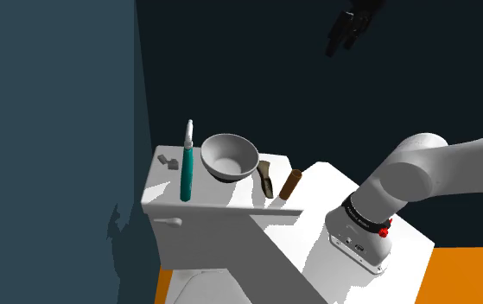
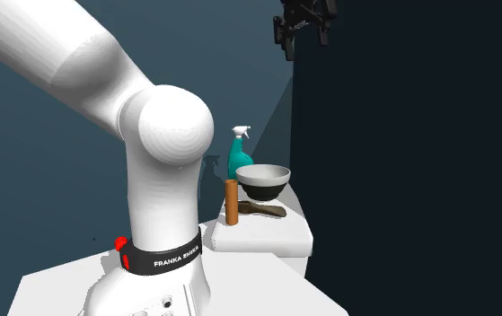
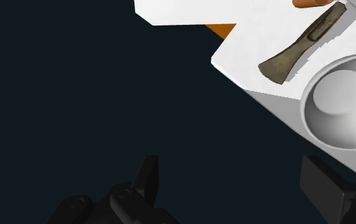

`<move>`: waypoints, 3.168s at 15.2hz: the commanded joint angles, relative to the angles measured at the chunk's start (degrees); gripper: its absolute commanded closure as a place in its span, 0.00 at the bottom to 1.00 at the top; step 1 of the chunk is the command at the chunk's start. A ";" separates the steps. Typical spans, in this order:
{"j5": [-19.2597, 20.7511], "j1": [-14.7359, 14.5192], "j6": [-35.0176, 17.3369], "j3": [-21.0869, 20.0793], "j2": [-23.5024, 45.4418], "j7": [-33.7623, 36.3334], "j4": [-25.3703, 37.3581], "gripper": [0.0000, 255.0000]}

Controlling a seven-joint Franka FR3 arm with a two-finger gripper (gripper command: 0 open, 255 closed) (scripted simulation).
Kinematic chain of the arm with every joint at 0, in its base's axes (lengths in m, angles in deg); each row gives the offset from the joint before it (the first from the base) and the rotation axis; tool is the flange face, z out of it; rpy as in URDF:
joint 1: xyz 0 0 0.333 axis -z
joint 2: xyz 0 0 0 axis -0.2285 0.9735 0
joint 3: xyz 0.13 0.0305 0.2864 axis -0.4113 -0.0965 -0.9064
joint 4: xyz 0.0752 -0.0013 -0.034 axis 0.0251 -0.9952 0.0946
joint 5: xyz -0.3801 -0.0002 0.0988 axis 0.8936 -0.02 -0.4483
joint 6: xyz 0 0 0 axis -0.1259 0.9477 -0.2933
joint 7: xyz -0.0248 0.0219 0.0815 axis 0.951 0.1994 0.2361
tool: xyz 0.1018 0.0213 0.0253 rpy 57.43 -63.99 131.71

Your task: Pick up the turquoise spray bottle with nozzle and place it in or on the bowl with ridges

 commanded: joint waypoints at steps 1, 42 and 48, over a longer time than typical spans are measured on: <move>0.00 0.00 0.00 0.00 0.00 0.00 0.00 0.00; 4.53 2.07 -22.22 -50.87 51.99 73.65 16.85 0.00; 5.48 1.97 -24.00 -50.69 52.89 74.30 15.54 0.00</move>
